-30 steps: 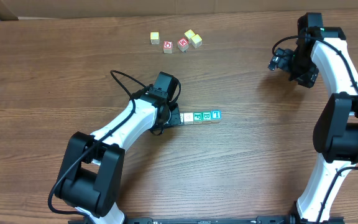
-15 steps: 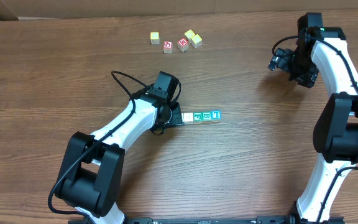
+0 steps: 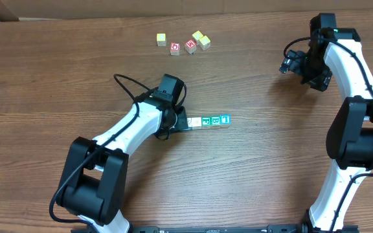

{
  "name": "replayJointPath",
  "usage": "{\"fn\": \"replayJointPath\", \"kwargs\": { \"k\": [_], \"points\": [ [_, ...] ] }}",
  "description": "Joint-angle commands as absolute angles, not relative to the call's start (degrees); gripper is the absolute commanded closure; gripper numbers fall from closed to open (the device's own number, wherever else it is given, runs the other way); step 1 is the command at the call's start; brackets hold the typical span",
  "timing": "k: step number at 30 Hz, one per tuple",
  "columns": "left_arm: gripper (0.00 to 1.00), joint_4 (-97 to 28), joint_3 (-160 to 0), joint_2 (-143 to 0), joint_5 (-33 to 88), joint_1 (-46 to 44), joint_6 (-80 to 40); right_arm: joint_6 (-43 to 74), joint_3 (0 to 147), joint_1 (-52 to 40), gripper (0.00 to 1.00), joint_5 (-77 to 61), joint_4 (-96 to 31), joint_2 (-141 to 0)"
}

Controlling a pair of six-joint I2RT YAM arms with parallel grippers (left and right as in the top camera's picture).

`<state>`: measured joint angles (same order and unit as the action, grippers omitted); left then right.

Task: Flip 5 blocks

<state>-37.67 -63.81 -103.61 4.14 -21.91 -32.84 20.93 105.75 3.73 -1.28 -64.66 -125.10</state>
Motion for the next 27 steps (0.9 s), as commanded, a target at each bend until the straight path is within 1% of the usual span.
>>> {"fn": "replayJointPath", "kwargs": {
  "k": [1, 6, 8, 11, 12, 13, 14, 17, 20, 27],
  "points": [
    [0.96, -40.7, -67.4, -101.4, 4.5, -20.2, -31.6, 20.5, 106.5, 3.7, 0.00, -1.1, -64.6, -124.6],
    [0.96, -48.3, -72.4, -96.6, 4.5, -18.5, -29.5, 21.2, 106.5, 3.7, 0.00, -2.7, -63.5, -124.6],
    [0.96, -49.6, -73.3, -94.4, 4.5, -18.3, -29.5, 21.2, 106.5, 3.7, 0.00, -9.0, -64.1, -124.6],
    [0.96, -50.9, -73.4, -90.6, 4.4, -17.8, -28.9, 18.3, 106.6, 3.8, 0.00, -17.6, -69.5, -124.6],
    [0.96, -51.4, -73.4, -89.6, 4.4, -17.6, -28.9, 16.0, 106.9, 4.0, 0.11, -20.4, -70.7, -124.6],
    [0.96, -52.2, -73.4, -88.4, 4.4, -17.4, -28.9, 14.8, 107.6, 4.3, 0.42, -22.3, -72.0, -124.4],
    [0.96, -53.1, -73.4, -87.1, 4.3, -17.1, -28.9, 14.5, 108.9, 4.6, 0.96, -23.0, -74.7, -124.0],
    [0.96, -54.5, -73.4, -85.8, 3.3, -16.8, -28.9, 14.1, 111.7, 4.7, 0.96, -23.0, -80.2, -121.9],
    [0.96, -55.5, -73.3, -85.9, 1.3, -16.8, -28.9, 12.1, 112.8, 3.6, 0.96, -23.0, -83.8, -116.9],
    [0.96, -56.7, -73.3, -87.8, 1.1, -16.8, -28.9, 13.7, 112.7, -1.7, 0.96, -19.1, -90.1, -104.8]
  ]
}}
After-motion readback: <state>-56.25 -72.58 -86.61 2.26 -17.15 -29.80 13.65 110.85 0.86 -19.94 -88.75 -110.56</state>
